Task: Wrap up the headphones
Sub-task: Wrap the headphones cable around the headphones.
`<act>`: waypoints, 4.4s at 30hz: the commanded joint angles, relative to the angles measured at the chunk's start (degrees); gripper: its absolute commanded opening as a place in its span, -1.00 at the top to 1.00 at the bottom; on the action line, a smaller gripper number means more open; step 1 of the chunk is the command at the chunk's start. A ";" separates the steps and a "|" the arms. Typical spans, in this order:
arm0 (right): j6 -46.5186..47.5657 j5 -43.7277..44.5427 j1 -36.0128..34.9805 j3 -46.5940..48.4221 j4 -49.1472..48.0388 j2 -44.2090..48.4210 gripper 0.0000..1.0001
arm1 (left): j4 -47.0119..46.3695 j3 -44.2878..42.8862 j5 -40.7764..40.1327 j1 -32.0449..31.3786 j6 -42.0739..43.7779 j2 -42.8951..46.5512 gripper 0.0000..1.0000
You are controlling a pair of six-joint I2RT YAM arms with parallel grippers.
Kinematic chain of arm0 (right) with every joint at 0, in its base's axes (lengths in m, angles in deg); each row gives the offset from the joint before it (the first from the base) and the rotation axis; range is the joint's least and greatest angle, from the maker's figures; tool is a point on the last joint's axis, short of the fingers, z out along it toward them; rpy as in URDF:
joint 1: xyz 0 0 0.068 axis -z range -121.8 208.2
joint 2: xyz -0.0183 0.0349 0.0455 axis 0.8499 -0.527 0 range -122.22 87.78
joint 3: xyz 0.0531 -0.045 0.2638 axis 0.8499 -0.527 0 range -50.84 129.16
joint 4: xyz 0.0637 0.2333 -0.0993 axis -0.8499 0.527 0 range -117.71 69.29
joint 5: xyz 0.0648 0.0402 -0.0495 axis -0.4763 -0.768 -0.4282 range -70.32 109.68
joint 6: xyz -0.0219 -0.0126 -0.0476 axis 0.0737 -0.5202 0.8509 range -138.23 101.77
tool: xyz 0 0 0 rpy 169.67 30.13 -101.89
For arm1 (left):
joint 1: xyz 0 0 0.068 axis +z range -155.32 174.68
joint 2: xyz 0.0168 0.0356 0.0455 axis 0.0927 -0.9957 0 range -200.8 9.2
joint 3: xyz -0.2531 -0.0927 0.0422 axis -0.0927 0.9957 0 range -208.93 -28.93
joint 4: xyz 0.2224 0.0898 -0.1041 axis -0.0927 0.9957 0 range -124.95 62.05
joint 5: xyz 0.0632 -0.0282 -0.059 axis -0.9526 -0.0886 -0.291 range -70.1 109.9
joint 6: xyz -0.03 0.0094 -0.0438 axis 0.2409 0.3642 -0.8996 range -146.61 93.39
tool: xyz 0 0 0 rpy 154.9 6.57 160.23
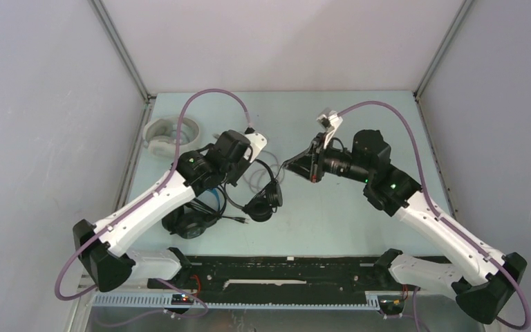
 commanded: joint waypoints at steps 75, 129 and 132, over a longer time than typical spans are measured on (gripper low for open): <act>5.31 39.83 -27.41 -15.19 -19.03 9.64 0.21 | -9.82 -1.97 4.56 9.48 -37.32 9.75 1.00; -10.70 59.88 -22.39 34.54 -5.46 -39.84 0.33 | -17.89 0.17 -11.27 9.47 -36.79 9.02 1.00; -10.68 58.84 -21.96 33.34 -6.73 -39.45 0.41 | -17.98 0.53 -11.04 9.46 -36.80 9.06 1.00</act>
